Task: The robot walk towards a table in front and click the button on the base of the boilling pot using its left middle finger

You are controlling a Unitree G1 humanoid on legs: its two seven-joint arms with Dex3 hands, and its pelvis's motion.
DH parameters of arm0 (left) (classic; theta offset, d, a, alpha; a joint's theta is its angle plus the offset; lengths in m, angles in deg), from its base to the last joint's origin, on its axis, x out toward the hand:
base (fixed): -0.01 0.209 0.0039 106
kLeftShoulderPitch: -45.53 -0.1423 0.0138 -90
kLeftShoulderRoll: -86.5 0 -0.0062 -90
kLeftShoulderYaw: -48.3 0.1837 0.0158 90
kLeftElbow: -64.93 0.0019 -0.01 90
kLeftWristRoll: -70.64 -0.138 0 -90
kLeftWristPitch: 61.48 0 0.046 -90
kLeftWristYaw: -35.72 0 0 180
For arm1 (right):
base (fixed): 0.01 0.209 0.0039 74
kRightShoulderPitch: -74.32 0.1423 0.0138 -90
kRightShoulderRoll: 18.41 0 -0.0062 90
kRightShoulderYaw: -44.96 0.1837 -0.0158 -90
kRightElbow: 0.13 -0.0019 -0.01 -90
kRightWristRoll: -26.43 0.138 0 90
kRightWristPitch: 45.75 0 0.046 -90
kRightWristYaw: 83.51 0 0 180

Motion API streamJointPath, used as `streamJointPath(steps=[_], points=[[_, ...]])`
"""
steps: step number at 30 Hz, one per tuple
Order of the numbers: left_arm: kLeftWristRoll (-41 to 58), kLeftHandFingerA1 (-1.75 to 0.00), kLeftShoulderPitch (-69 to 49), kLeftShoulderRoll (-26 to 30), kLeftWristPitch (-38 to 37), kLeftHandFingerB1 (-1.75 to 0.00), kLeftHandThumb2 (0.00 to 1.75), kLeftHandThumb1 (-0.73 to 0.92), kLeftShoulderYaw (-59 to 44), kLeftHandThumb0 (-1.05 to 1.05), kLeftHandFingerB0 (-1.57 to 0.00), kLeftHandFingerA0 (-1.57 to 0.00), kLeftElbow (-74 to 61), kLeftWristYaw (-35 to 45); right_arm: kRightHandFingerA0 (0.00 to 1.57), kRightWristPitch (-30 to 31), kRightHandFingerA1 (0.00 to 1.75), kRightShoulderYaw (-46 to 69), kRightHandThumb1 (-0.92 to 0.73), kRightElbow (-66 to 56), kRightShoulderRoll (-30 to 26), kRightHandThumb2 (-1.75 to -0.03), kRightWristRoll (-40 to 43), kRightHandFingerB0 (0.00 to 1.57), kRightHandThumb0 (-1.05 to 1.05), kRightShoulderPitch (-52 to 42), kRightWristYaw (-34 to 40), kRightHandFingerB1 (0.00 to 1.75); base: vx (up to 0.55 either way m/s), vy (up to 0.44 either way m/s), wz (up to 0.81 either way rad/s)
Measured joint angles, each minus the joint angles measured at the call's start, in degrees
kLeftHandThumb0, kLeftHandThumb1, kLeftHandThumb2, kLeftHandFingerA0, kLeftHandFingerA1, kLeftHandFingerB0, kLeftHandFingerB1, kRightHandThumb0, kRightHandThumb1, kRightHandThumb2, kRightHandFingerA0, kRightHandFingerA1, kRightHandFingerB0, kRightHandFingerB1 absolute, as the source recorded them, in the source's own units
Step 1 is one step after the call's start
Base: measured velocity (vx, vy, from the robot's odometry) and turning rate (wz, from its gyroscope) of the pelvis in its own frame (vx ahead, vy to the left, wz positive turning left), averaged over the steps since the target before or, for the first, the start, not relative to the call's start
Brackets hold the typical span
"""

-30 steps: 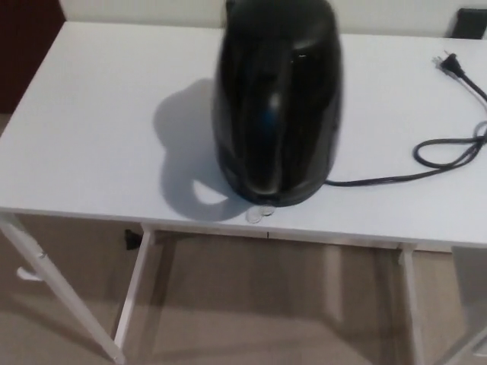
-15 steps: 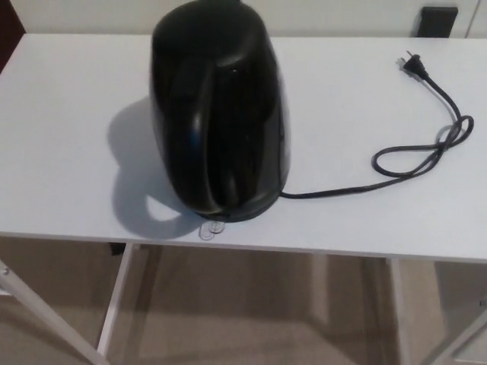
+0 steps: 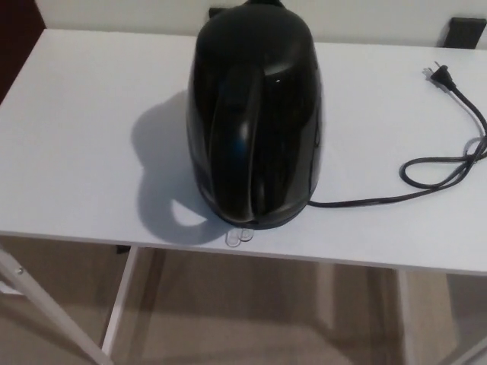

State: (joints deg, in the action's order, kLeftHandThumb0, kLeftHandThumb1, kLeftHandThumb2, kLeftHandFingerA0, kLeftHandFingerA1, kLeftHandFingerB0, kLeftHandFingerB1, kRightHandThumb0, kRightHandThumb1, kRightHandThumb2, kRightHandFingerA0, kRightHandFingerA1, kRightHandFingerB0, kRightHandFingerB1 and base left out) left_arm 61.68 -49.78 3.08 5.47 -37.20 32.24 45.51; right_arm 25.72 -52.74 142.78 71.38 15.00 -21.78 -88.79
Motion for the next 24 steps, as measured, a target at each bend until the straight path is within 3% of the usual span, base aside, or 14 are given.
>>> streamJointPath(steps=[1,2,23,24], points=[[0.0,-0.53,0.0,0.0,0.0,-0.46,0.80,0.47,0.0,-0.56,-0.37,-0.55,0.0,0.0,0.62,0.0,0.55,0.0,-0.46,0.1,0.0,-0.71,0.0,0.51,-0.39,0.0,0.0,0.52,0.00,0.000,0.00],[0.0,-0.54,0.1,0.0,0.0,-0.47,0.80,0.46,0.0,-0.57,-0.38,-0.58,0.0,0.1,0.67,0.0,0.46,0.0,-0.56,0.3,0.0,-0.56,0.0,0.55,-0.30,0.0,0.0,0.44,0.00,0.000,0.00],[-2.0,-0.51,-2.8,0.4,-1.1,-0.46,0.80,0.49,2.1,-0.56,-0.37,-0.52,-6.3,-2.0,0.67,0.1,0.46,-0.4,-0.55,-1.0,0.0,-0.56,-0.1,0.57,-0.31,0.2,-0.9,0.45,0.00,0.000,0.00],[-2.5,-0.36,-3.4,0.4,-1.4,-0.31,0.60,0.68,2.5,-0.54,-0.30,-0.44,-7.3,-2.5,0.68,0.1,0.46,-0.4,-0.55,-1.1,0.0,-0.56,-0.1,0.57,-0.31,0.2,-0.9,0.45,0.00,0.000,0.00]])
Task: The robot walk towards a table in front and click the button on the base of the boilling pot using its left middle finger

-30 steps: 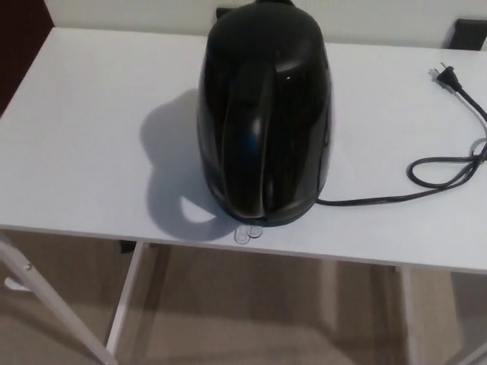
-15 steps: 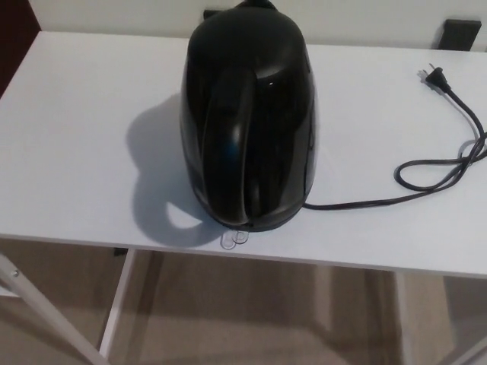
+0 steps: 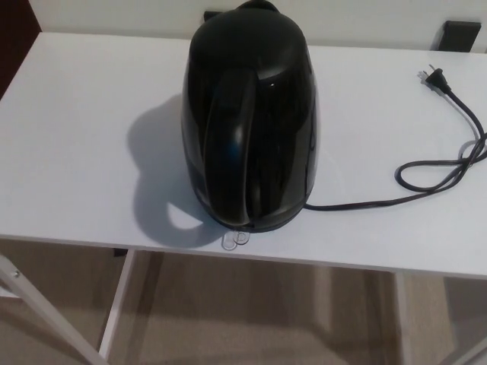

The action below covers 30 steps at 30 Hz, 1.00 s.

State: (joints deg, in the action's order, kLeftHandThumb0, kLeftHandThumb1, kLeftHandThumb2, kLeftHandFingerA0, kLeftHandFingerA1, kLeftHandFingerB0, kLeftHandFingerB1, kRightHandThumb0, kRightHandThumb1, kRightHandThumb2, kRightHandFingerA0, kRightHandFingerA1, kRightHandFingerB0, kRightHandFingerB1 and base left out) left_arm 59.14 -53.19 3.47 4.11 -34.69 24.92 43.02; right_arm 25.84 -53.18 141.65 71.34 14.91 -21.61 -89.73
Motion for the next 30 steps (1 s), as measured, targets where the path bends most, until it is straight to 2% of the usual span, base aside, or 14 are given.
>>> streamJointPath(steps=[1,2,6,7,8,11,12,13,14,19,20,21,22,30], points=[[-0.9,-0.36,-0.5,0.1,-0.2,-0.31,0.60,0.68,0.7,-0.54,-0.30,-0.44,-1.1,-0.7,0.68,0.0,0.46,0.0,-0.55,-0.1,0.0,-0.56,0.0,0.57,-0.31,0.0,-0.1,0.45,0.00,0.000,0.00],[-1.6,-0.44,-0.9,0.4,-0.5,-0.40,0.85,0.60,1.5,-0.59,-0.17,-0.26,-2.2,-1.3,0.68,0.0,0.46,0.0,-0.55,-0.2,0.0,-0.56,0.0,0.57,-0.31,0.0,-0.1,0.45,0.00,0.000,0.00],[-5.5,-0.44,-2.0,2.0,-1.3,-0.40,0.85,0.60,5.4,-0.59,-0.17,-0.26,-7.4,-3.9,0.68,0.0,0.46,0.0,-0.55,-0.2,0.1,-0.56,0.0,0.57,-0.31,0.2,-0.1,0.45,0.00,0.000,0.00],[-6.4,-0.29,-2.2,2.4,-1.4,-0.26,0.66,0.85,6.2,-0.55,-0.15,-0.23,-8.4,-4.6,0.66,0.0,0.46,0.0,-0.56,-0.2,0.1,-0.56,0.0,0.57,-0.30,0.2,-0.2,0.45,0.00,0.000,0.00],[-7.2,-0.47,-2.4,2.7,-1.6,-0.47,1.13,0.64,7.0,-0.30,0.00,0.00,-9.7,-5.2,0.66,0.0,0.45,0.0,-0.55,-0.2,0.1,-0.56,0.0,0.57,-0.32,0.2,-0.2,0.44,0.00,0.000,0.00],[-9.7,-0.47,-2.6,3.6,-2.0,-0.47,1.13,0.64,9.3,-0.30,0.00,0.00,-13.5,-7.1,0.66,0.0,0.45,0.0,-0.55,-0.2,0.1,-0.56,0.1,0.57,-0.32,0.7,-0.2,0.44,0.00,0.000,0.00],[-10.7,-0.40,-2.6,3.9,-2.2,-0.39,0.95,0.58,10.2,-0.48,0.00,0.00,-15.0,-7.9,0.66,0.0,0.46,0.0,-0.54,-0.2,0.2,-0.56,0.1,0.57,-0.34,1.0,-0.2,0.45,0.00,0.000,0.00],[-11.6,-0.24,-2.7,4.2,-2.3,-0.24,0.64,0.79,11.0,-0.48,-0.10,-0.10,-16.5,-8.5,0.66,0.1,0.46,0.0,-0.55,-0.2,0.2,-0.56,0.1,0.57,-0.33,1.2,-0.3,0.45,0.00,0.000,0.00],[-12.0,-0.27,-2.7,4.3,-2.3,-0.29,0.79,0.71,11.3,-0.50,-0.05,-0.07,-17.1,-8.7,0.64,0.1,0.44,0.0,-0.56,-0.2,0.2,-0.56,0.1,0.56,-0.33,1.3,-0.3,0.44,0.00,0.000,0.00],[-16.7,-0.23,-2.7,5.3,-2.5,-0.24,0.82,0.73,14.9,-0.49,-0.04,-0.04,-25.8,-10.8,0.62,0.1,0.44,0.0,-0.57,-0.2,0.2,-0.57,0.1,0.56,-0.33,2.1,-0.3,0.44,0.00,0.000,0.00],[-17.4,-0.26,-2.6,5.6,-2.5,-0.26,0.64,0.80,15.4,-0.44,-0.07,-0.07,-27.1,-11.0,0.64,0.1,0.45,0.0,-0.56,-0.2,0.2,-0.57,0.1,0.56,-0.34,2.1,-0.3,0.44,0.00,0.000,0.00],[-18.3,-0.26,-2.5,6.1,-2.5,-0.26,0.64,0.80,16.0,-0.44,-0.07,-0.07,-29.2,-11.2,0.64,0.1,0.45,0.0,-0.56,-0.2,0.2,-0.57,0.1,0.56,-0.34,2.2,-0.4,0.44,0.00,0.000,0.00],[-19.1,-0.49,-2.3,6.4,-2.5,-0.48,1.13,0.68,16.5,-0.27,0.00,0.00,-30.8,-11.3,0.66,0.1,0.45,0.0,-0.56,-0.2,0.2,-0.56,0.1,0.57,-0.36,2.2,-0.4,0.44,0.00,0.000,0.00],[-26.1,-0.48,0.3,9.3,-2.9,-0.48,1.09,0.62,20.2,-0.29,0.00,0.00,-42.8,-12.8,0.62,0.2,0.44,0.0,-0.55,-0.4,0.1,-0.56,0.3,0.56,-0.35,2.3,-0.6,0.44,0.00,0.000,0.00]])
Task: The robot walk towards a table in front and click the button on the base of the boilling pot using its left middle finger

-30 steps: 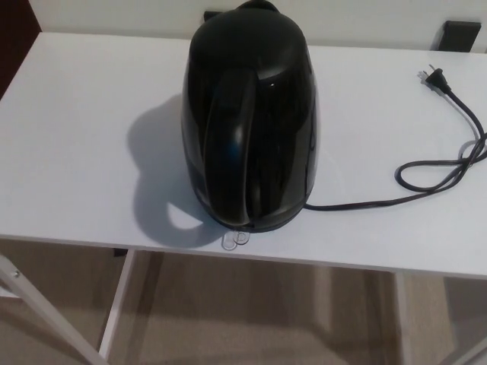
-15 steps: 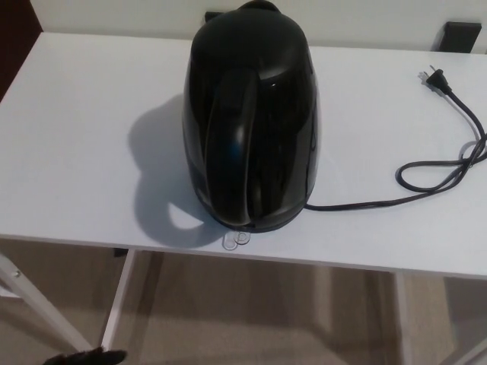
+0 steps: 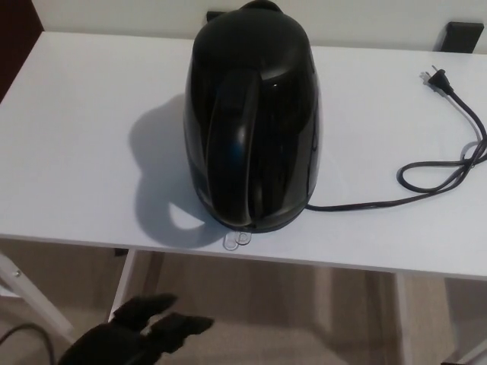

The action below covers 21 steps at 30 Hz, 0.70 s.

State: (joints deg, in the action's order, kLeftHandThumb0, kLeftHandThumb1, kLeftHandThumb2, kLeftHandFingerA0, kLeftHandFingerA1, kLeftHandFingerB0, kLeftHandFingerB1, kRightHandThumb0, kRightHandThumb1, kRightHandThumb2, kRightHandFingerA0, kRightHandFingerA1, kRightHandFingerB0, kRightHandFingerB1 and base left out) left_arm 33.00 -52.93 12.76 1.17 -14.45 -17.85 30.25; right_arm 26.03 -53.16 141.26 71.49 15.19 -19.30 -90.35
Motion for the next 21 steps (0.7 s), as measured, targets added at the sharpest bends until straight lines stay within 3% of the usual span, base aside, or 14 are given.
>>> streamJointPath(steps=[1,2,3,4,5,7,11,12,14,15,18,19,20,21], points=[[-0.6,-0.24,0.4,0.2,0.0,-0.24,0.63,0.73,0.4,-0.47,-0.10,-0.10,-0.9,-0.1,0.62,0.0,0.44,0.0,-0.55,0.0,0.0,-0.56,0.0,0.57,-0.34,0.0,0.0,0.44,0.00,0.000,0.00],[-1.7,-0.24,1.2,0.6,-0.1,-0.24,0.63,0.73,1.1,-0.47,-0.10,-0.10,-2.3,-0.3,0.62,0.1,0.44,0.0,-0.55,0.0,0.0,-0.56,0.0,0.57,-0.34,0.1,0.0,0.44,0.00,0.000,0.00],[-2.3,-0.49,1.7,0.9,-0.1,-0.48,1.12,0.65,1.5,-0.28,0.00,0.00,-3.2,-0.4,0.62,0.1,0.43,0.0,-0.55,-0.1,0.0,-0.56,0.1,0.58,-0.35,0.1,-0.1,0.44,0.00,0.000,0.00],[-2.7,-0.49,2.0,1.0,-0.2,-0.48,1.12,0.66,1.6,-0.28,0.00,0.00,-3.7,-0.4,0.62,0.2,0.44,0.0,-0.55,-0.1,0.0,-0.56,0.1,0.59,-0.36,0.1,-0.1,0.45,0.00,0.000,0.00],[-4.2,-0.29,3.2,1.7,-0.4,-0.30,0.80,0.76,2.4,-0.55,-0.06,-0.06,-5.6,-0.5,0.62,0.3,0.44,0.0,-0.55,-0.1,0.0,-0.56,0.1,0.59,-0.36,0.3,-0.1,0.45,0.00,0.000,0.00],[-5.5,-0.21,4.6,2.1,-0.6,-0.22,0.66,0.78,3.3,-0.48,-0.09,-0.09,-7.3,-0.5,0.61,0.4,0.44,0.1,-0.55,-0.1,0.0,-0.56,0.1,0.60,-0.38,0.5,-0.2,0.45,0.00,0.000,0.00],[-9.0,-0.21,7.7,2.9,-1.1,-0.20,0.67,0.79,5.4,-0.51,-0.08,-0.08,-10.4,-0.6,0.63,0.6,0.45,0.1,-0.54,-0.2,0.0,-0.56,0.2,0.59,-0.38,1.7,-0.4,0.45,0.00,0.000,0.00],[-9.9,-0.32,8.4,3.3,-1.3,-0.29,0.81,0.74,5.9,-0.53,-0.07,-0.06,-11.1,-0.7,0.64,0.6,0.46,0.1,-0.55,-0.2,0.0,-0.55,0.2,0.57,-0.39,1.9,-0.5,0.45,0.00,0.000,0.00],[-11.8,-0.32,9.8,3.8,-1.6,-0.29,0.81,0.74,7.0,-0.53,-0.07,-0.06,-12.2,-0.9,0.64,0.6,0.46,0.2,-0.55,-0.2,0.0,-0.55,0.3,0.57,-0.39,2.2,-0.6,0.45,0.00,0.000,0.00],[-12.7,-0.24,10.3,3.9,-1.7,-0.23,0.65,0.79,7.5,-0.46,-0.10,-0.10,-12.6,-1.1,0.64,0.6,0.46,0.2,-0.56,-0.2,0.0,-0.56,0.3,0.57,-0.38,2.3,-0.7,0.45,0.00,0.000,0.00],[-15.0,-0.24,11.8,4.2,-2.3,-0.23,0.65,0.79,8.8,-0.46,-0.10,-0.10,-14.0,-1.4,0.64,0.6,0.46,0.4,-0.56,-0.2,0.0,-0.56,0.5,0.57,-0.38,2.6,-1.0,0.45,0.00,0.000,0.00],[-16.0,-0.23,12.4,4.4,-2.7,-0.22,0.66,0.78,9.3,-0.45,-0.10,-0.10,-14.4,-1.5,0.64,0.7,0.46,0.6,-0.56,-0.2,0.0,-0.56,0.5,0.57,-0.39,2.7,-1.1,0.44,0.00,0.000,0.00],[-16.6,-0.48,12.7,4.6,-2.8,-0.48,1.13,0.68,9.6,-0.27,0.00,0.00,-14.7,-1.6,0.64,0.7,0.44,0.7,-0.55,-0.2,0.0,-0.55,0.5,0.58,-0.39,2.8,-1.2,0.43,0.00,0.000,0.00],[-17.4,-0.48,13.0,4.7,-3.0,-0.48,1.13,0.68,10.0,-0.27,0.00,0.00,-15.0,-1.6,0.64,0.7,0.44,0.8,-0.55,-0.2,0.0,-0.55,0.5,0.58,-0.39,2.9,-1.2,0.43,0.00,0.000,0.00]])
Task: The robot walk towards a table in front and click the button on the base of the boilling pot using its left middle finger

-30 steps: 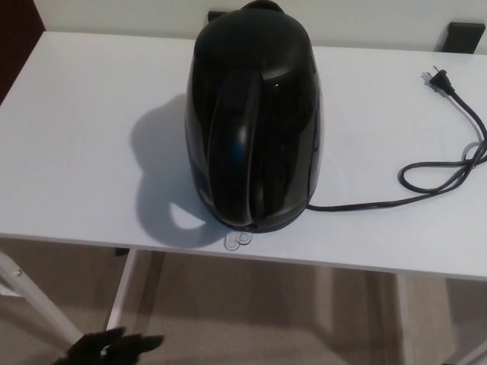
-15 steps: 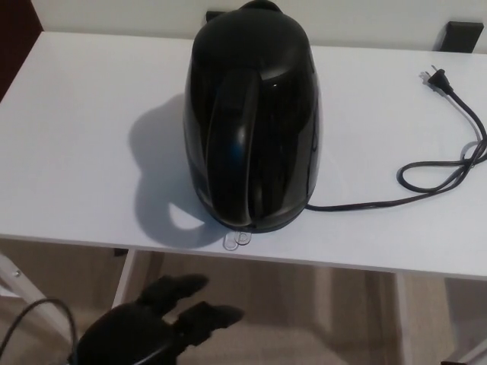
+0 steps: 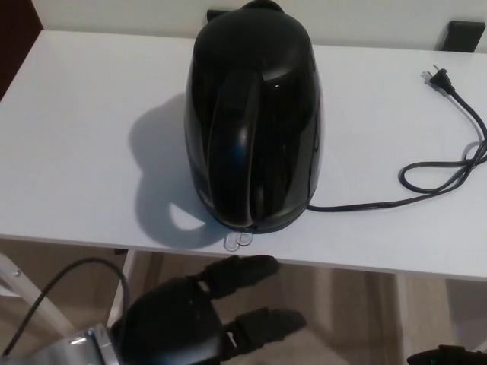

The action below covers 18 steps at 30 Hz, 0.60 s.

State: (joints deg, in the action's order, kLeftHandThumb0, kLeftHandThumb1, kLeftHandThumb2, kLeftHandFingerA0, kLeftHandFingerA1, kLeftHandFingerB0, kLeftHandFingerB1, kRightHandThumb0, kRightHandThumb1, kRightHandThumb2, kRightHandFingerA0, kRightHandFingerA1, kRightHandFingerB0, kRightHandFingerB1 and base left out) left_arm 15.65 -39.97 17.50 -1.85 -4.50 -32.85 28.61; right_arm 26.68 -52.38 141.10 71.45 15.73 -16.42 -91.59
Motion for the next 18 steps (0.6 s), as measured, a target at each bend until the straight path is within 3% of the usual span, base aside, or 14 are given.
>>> streamJointPath(steps=[1,2,9,10,11,12,18], points=[[-1.1,-0.32,0.5,0.3,-0.3,-0.32,0.75,0.72,0.5,-0.48,-0.12,-0.13,-0.4,-0.3,0.63,0.0,0.45,0.1,-0.55,0.0,0.0,-0.56,0.0,0.58,-0.40,0.2,-0.1,0.44,0.00,0.000,0.00],[-2.1,-0.48,0.9,0.5,-0.6,-0.47,1.11,0.65,0.7,-0.27,0.00,0.00,-0.5,-0.7,0.66,0.0,0.45,0.2,-0.52,0.1,-0.1,-0.56,0.0,0.59,-0.46,0.4,-0.3,0.43,0.00,0.000,0.00],[-8.3,-0.48,3.8,1.4,-2.1,-0.48,1.13,0.68,2.4,-0.27,0.00,0.00,0.5,-3.5,0.64,1.2,0.44,0.6,-0.56,-0.5,-0.3,-0.56,-0.1,0.58,-0.39,0.5,-0.3,0.43,0.00,0.000,0.00],[-8.8,-0.48,4.2,1.5,-2.2,-0.47,1.14,0.69,2.4,-0.27,0.00,0.00,0.7,-3.7,0.57,1.4,0.61,0.6,-0.44,-0.6,-0.4,-0.83,-0.1,0.47,-0.37,0.5,-0.3,0.56,0.00,0.000,0.00],[-9.6,-0.48,4.5,1.5,-2.3,-0.47,1.14,0.69,2.4,-0.27,0.00,0.00,1.0,-4.0,0.57,1.6,0.61,0.7,-0.44,-0.9,-0.5,-0.83,-0.1,0.47,-0.37,0.5,-0.3,0.56,0.00,0.000,0.00],[-9.9,-0.48,4.8,1.5,-2.4,-0.47,1.15,0.69,2.4,-0.26,0.00,0.00,1.3,-4.1,0.63,1.7,0.44,0.8,-0.57,-1.0,-0.5,-0.56,-0.1,0.59,-0.34,0.4,-0.3,0.44,0.00,0.000,0.00],[-11.8,-0.48,6.5,1.0,-2.6,-0.47,1.16,0.70,2.3,-0.27,0.00,0.00,4.9,-5.1,0.61,2.4,0.44,1.5,-0.57,-2.4,-0.5,-0.57,0.1,0.58,-0.34,-0.5,-0.7,0.45,0.00,0.000,0.00]])
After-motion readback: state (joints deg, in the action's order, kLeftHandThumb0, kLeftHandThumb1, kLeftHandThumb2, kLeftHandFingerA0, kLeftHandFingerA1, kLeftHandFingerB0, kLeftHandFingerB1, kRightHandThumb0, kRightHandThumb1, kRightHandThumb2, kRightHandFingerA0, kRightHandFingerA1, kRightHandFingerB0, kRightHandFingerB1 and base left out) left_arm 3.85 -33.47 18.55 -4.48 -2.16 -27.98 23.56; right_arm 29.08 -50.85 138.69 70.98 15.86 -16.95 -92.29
